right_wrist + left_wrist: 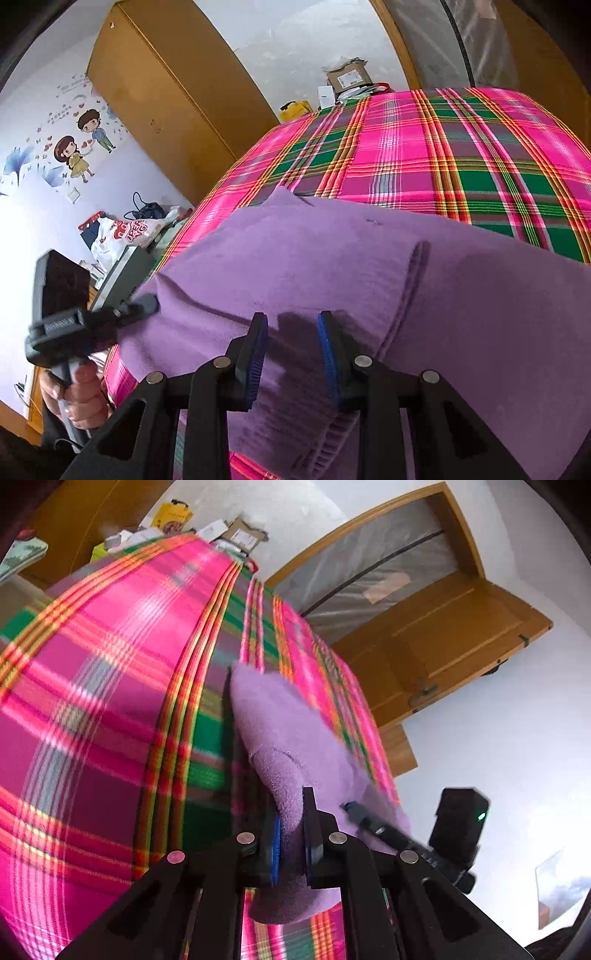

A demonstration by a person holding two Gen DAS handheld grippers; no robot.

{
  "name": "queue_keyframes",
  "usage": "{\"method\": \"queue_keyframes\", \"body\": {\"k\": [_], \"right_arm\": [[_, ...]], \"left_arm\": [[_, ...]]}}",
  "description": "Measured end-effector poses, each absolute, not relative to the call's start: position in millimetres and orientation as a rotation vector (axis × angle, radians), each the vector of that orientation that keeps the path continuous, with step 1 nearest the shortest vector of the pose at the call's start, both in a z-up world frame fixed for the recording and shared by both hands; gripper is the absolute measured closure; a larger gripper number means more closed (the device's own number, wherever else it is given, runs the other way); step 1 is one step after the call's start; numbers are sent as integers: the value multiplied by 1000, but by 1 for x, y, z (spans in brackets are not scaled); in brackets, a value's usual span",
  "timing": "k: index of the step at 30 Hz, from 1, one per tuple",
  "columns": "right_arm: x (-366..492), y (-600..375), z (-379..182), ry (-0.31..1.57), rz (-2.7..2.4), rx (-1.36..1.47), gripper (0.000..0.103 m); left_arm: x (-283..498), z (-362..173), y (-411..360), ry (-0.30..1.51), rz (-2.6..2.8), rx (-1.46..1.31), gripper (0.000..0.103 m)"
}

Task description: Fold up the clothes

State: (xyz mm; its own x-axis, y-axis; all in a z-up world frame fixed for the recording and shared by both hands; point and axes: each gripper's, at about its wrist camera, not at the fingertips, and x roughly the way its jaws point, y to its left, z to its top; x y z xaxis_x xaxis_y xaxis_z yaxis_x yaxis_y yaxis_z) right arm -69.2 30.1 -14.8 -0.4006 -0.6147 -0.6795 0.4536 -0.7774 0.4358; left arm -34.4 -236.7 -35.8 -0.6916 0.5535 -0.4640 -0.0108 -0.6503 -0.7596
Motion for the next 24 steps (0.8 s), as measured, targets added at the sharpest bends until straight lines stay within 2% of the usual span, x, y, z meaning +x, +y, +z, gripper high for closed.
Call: {"method": "queue_keyframes", "body": {"k": [6, 10, 13, 20, 21, 23, 24], "right_arm": [[-71, 12, -7, -171, -2187, 1155, 74], [-72, 6, -14, -166, -2181, 1168, 73], [-70, 9, -17, -197, -2175, 1156, 73], [-55, 28, -1, -229, -2201, 1104, 73], [-54, 33, 0, -247, -2208, 1097, 73], [-53, 43, 1, -272, -2225, 1092, 73], [-54, 47, 0, -285, -2233, 1094, 73]], "left_arm": [[-35, -7, -236, -1010, 2428, -956, 94], [-37, -35, -239, -964, 2405, -1143, 94], [-33, -57, -249, -1003, 2365, -1247, 93], [-16, -40, -275, -993, 2493, -1172, 92], [-17, -39, -280, -1002, 2508, -1168, 91], [-20, -37, -289, -1020, 2538, -1160, 76], [-24, -38, -293, -1031, 2544, -1156, 65]]}}
